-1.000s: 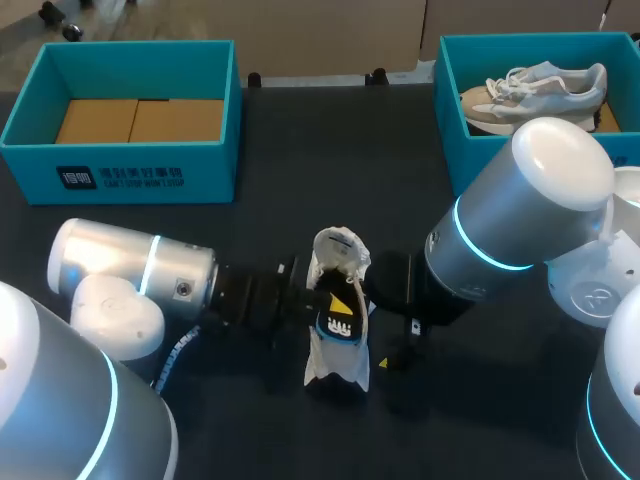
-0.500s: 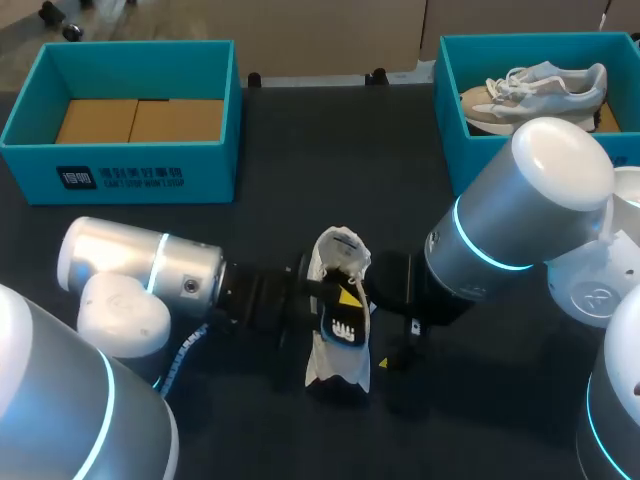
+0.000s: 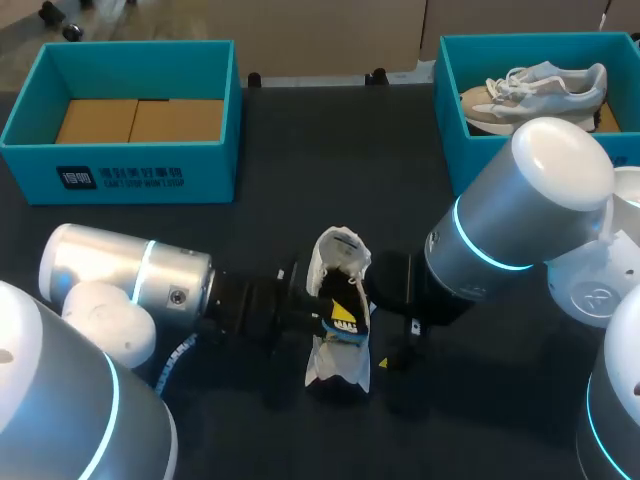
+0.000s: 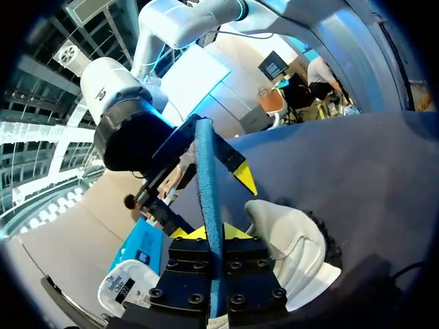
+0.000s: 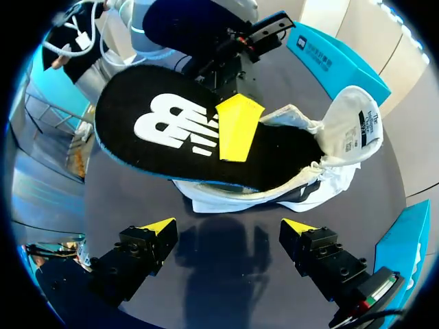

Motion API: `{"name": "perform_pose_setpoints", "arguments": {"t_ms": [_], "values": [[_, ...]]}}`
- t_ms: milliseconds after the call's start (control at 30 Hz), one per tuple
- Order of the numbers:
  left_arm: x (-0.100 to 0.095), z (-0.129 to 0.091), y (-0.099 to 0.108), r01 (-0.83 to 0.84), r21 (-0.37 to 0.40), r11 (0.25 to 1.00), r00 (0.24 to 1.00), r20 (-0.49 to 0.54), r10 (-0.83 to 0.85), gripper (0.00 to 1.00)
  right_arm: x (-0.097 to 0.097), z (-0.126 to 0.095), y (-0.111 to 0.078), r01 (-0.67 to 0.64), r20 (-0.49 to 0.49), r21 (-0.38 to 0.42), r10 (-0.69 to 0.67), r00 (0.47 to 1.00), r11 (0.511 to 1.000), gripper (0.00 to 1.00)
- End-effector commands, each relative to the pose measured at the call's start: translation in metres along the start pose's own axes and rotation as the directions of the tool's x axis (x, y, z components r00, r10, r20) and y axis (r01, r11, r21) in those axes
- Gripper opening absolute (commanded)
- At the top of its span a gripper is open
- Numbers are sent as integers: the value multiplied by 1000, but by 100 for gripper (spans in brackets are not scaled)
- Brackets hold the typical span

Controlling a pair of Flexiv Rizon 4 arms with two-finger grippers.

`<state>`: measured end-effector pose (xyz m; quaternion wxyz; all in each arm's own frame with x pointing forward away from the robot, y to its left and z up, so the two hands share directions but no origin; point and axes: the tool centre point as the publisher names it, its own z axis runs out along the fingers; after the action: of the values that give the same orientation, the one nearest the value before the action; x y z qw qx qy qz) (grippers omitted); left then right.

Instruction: Take the shoe out of the shoebox, open the shoe tongue, remove and reinsert the insole, then place the shoe into the shoebox

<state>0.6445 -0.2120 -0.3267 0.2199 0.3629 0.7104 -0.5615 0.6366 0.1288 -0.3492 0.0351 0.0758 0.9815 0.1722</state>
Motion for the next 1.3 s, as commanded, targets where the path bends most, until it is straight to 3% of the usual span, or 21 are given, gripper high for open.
{"name": "perform_pose_setpoints", "arguments": {"t_ms": [33, 400, 667, 700, 733, 800, 1000, 1233, 1300], "values": [[2, 8, 5, -27, -17, 999, 1000, -2, 27, 0, 1, 0, -1, 0, 0, -3, 0, 1000, 1000, 100], [-5, 17, 43, -86, -112, 990, 996, 12, 87, 0, 1, 0, -1, 0, 0, -3, 0, 1000, 1000, 100], [-5, 12, 39, -63, -97, 993, 998, 11, 65, 0, 1, 0, -1, 0, 0, -3, 0, 1000, 1000, 100], [-5, 10, 36, -56, -90, 994, 998, 11, 58, 24, 1, 0, -1, 0, 0, -3, 0, 1000, 1000, 100], [-5, 8, 33, -53, -80, 995, 998, 17, 54, 34, 1, 0, -1, 0, 0, -3, 0, 1000, 1000, 100], [-6, 4, 28, -45, -71, 996, 999, 20, 47, 41, 1, 0, -1, 0, 0, -3, 0, 1000, 1000, 100], [-6, -3, 8, -51, -41, 998, 998, 37, 52, 33, 1, 0, -1, 0, 0, -3, 0, 1000, 1000, 100], [-1, -1, -3, -72, -28, 997, 997, 39, 73, 0, 1, 0, -1, 0, 0, -3, 0, 1000, 1000, 100], [1, 1, -2, -85, -27, 996, 995, 42, 86, 0, 1, 0, -1, 0, 0, -3, 0, 1000, 1000, 100]]}}
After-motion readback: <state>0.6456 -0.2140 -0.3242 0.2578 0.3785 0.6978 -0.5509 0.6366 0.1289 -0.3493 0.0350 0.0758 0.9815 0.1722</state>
